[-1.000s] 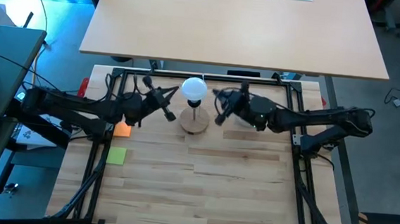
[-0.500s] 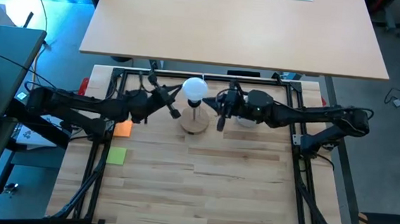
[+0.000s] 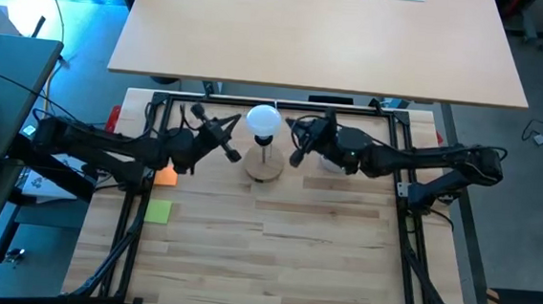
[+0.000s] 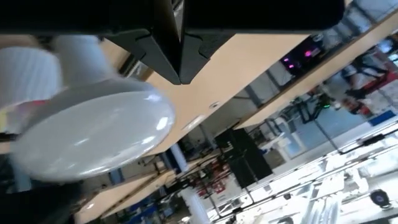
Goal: Screw lightbulb
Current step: Insert the light bulb into the brown lamp
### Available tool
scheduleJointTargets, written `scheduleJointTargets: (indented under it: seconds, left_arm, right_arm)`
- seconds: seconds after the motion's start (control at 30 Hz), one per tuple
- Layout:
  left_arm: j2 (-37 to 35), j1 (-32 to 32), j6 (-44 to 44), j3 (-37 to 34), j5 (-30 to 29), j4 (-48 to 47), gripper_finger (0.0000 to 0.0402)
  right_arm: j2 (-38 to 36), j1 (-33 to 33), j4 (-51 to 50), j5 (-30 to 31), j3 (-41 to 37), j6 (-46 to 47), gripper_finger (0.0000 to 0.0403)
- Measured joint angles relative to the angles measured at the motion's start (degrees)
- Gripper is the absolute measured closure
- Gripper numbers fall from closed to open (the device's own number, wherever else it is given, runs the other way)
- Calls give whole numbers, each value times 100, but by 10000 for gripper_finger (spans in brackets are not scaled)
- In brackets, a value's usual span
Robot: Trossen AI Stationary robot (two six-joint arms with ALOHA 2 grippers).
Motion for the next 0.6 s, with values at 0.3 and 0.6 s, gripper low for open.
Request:
scheduleJointTargets:
  seconds: [0.3,0.6]
  left_arm:
    - [150,87,-418,2,426,149,401]
    - [210,665,-374,2,531,17,401]
  right_arm:
    - [18,-319,-13,-1783,0,531,403]
    - [17,-81,-31,-2935,0,236,403]
